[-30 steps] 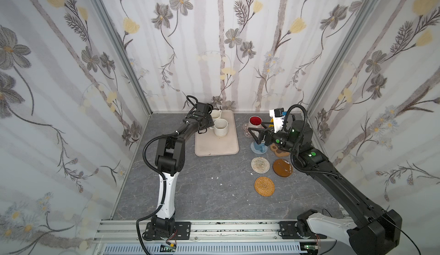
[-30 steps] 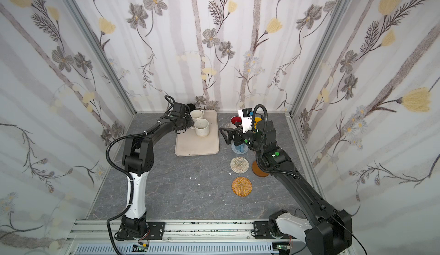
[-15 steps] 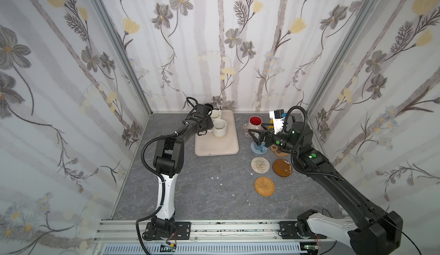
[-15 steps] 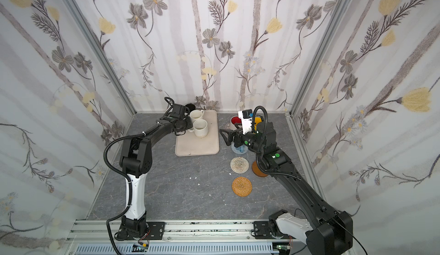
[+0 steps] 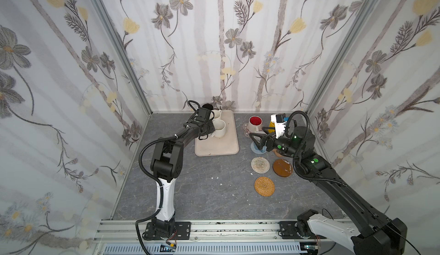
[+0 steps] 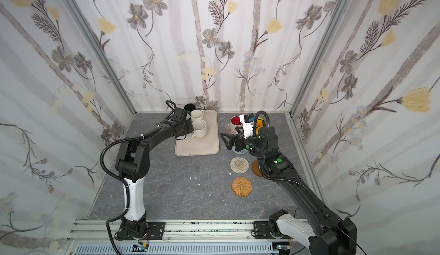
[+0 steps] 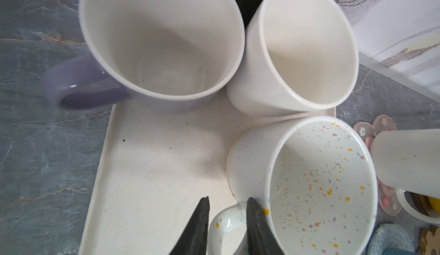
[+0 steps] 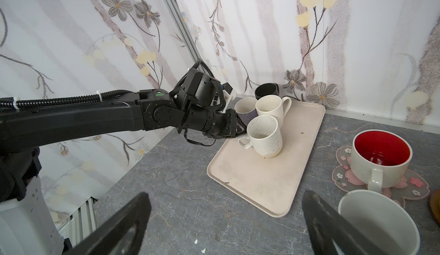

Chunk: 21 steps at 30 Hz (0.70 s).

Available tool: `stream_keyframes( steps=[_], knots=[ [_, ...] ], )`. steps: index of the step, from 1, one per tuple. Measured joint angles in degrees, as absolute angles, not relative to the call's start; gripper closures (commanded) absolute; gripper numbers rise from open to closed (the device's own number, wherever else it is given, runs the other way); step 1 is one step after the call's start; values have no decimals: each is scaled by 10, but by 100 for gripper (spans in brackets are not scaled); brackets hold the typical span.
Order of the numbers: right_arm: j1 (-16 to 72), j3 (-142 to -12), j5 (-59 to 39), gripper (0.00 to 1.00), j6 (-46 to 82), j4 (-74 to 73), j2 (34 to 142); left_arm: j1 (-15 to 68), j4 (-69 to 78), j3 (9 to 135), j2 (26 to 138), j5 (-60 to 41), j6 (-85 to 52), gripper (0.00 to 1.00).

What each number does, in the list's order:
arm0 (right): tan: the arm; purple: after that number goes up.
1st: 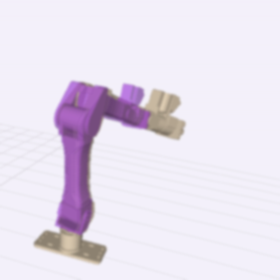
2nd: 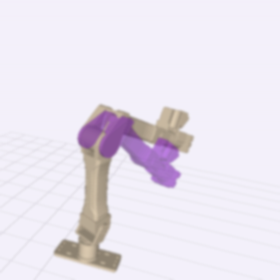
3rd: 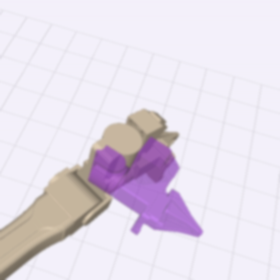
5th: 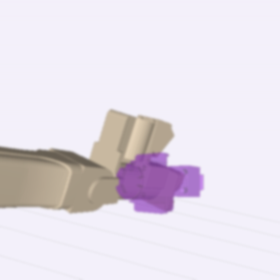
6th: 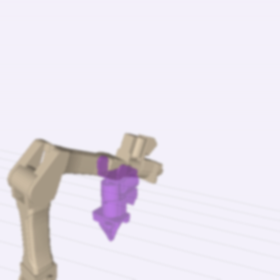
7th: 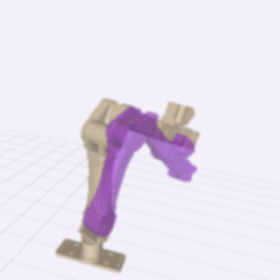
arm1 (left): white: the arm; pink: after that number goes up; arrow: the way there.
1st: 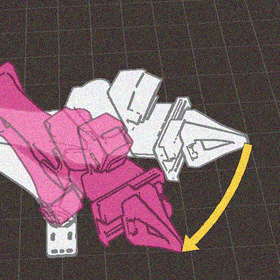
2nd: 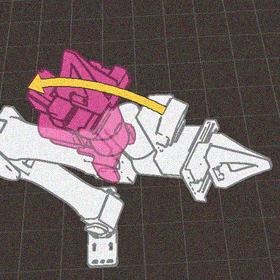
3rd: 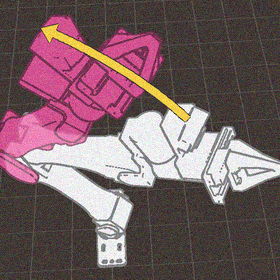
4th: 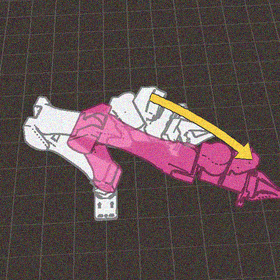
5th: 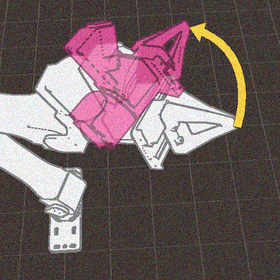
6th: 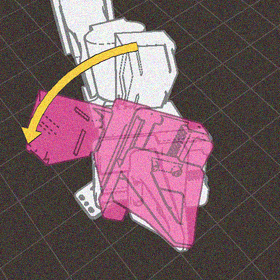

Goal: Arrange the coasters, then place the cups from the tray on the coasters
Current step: 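Lower the left gripper onto the white speckled mug handle and close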

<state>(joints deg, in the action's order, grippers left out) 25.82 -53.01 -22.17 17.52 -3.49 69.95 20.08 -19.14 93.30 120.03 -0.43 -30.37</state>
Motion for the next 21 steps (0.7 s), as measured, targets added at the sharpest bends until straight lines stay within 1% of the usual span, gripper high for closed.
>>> stream_keyframes(
  steps=[11, 18, 21],
  knots=[
    [263, -511, -219, 0, 180, -33, 668, 226, -198, 883, 1172, -9, -313, 71],
    [263, -510, -206, 1, 184, -27, 662, 224, -200, 864, 1149, -6, -305, 66],
    [263, -511, -199, 0, 184, -23, 662, 224, -200, 859, 1133, -7, -299, 61]
  ],
)
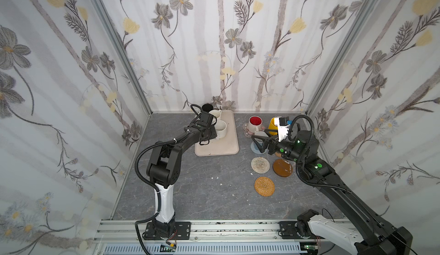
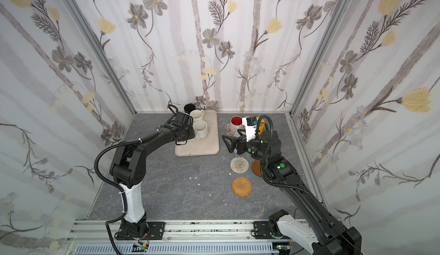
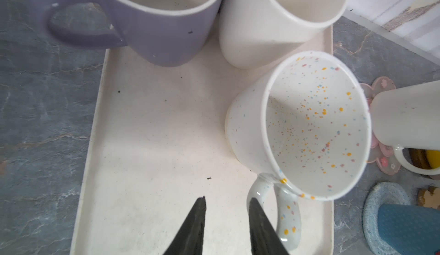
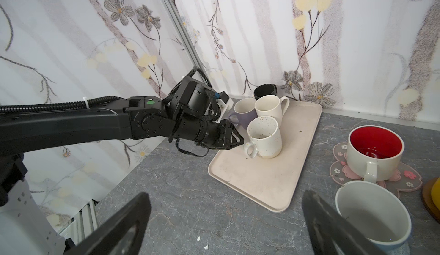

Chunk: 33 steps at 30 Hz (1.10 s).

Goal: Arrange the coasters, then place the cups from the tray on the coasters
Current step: 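Lower the left gripper onto the white speckled mug handle and close, then lift the white speckled mug off the tray with the left gripper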

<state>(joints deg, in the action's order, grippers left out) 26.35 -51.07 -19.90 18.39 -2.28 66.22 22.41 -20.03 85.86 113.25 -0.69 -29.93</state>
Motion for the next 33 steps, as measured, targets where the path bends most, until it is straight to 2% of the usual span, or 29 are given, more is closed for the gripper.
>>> stream_keyframes(
  steps=[5, 11, 33],
  knots=[
    [263, -517, -190, 0, 184, -15, 671, 238, -201, 855, 1112, -12, -269, 52],
    [263, -526, -174, 0, 184, 1, 685, 259, -209, 856, 1110, -22, -239, 50],
    [254, -546, -170, 0, 175, 8, 723, 270, -234, 933, 1194, 20, -209, 67]
  ],
)
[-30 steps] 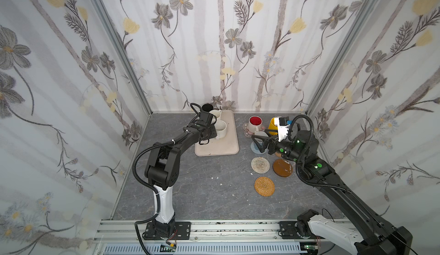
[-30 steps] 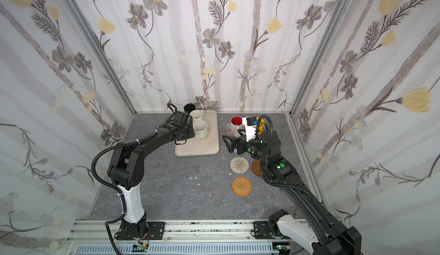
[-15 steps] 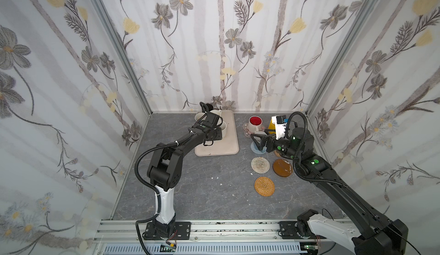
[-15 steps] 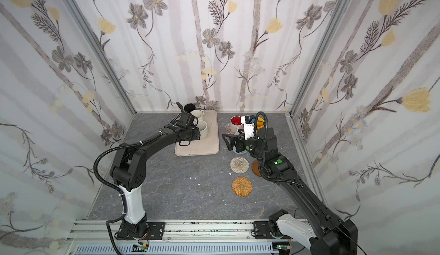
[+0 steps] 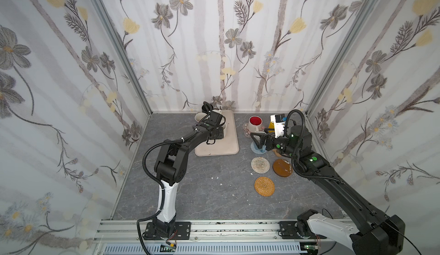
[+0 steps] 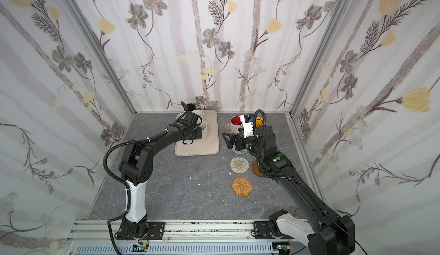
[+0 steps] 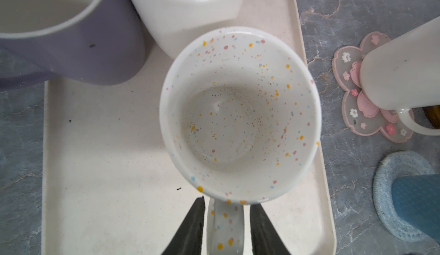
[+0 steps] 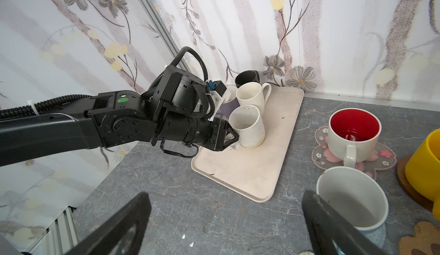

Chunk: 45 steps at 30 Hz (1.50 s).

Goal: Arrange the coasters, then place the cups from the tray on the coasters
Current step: 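Lift the white speckled mug off the tray with the left gripper, then carry the speckled mug with the left gripper toward the pale woven coaster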

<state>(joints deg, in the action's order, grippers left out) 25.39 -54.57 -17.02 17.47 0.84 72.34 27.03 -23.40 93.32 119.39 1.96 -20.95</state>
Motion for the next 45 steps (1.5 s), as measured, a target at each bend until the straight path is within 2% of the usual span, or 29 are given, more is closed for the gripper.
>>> stream_keyframes(
  steps=[20, 31, 45],
  knots=[
    [237, -557, -181, 0, 175, 6, 759, 274, -254, 955, 1206, 39, -182, 99],
    [228, -555, -182, 0, 176, 7, 731, 299, -280, 917, 1108, 17, -155, 100],
    [211, -498, -183, 0, 190, 31, 663, 362, -281, 792, 934, -10, -124, 100]
  ],
)
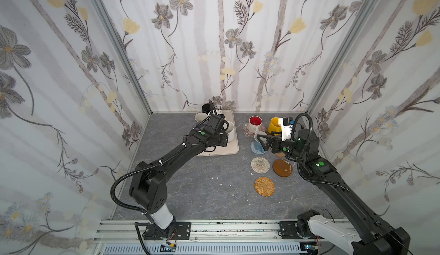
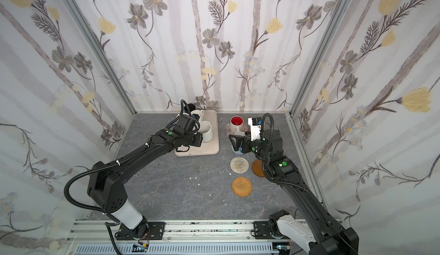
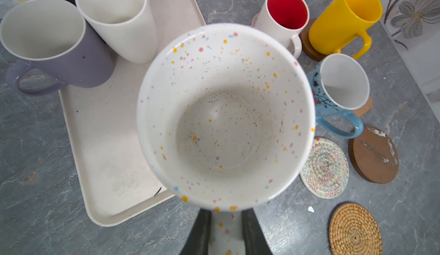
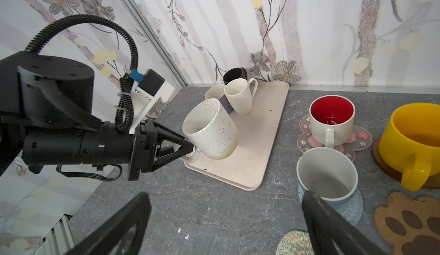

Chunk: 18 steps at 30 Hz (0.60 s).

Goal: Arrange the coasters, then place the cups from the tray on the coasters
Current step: 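Carry the speckled mug with the left gripper toward the pale woven coaster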

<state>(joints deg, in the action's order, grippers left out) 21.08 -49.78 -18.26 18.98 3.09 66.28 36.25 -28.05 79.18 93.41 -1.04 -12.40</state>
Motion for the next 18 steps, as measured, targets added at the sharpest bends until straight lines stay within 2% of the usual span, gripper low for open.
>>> stream_keyframes(
  steps=[18],
  knots=[
    [182, -438, -182, 0, 214, 33, 662, 516, -216, 583, 820, 24, -155, 100]
  ],
)
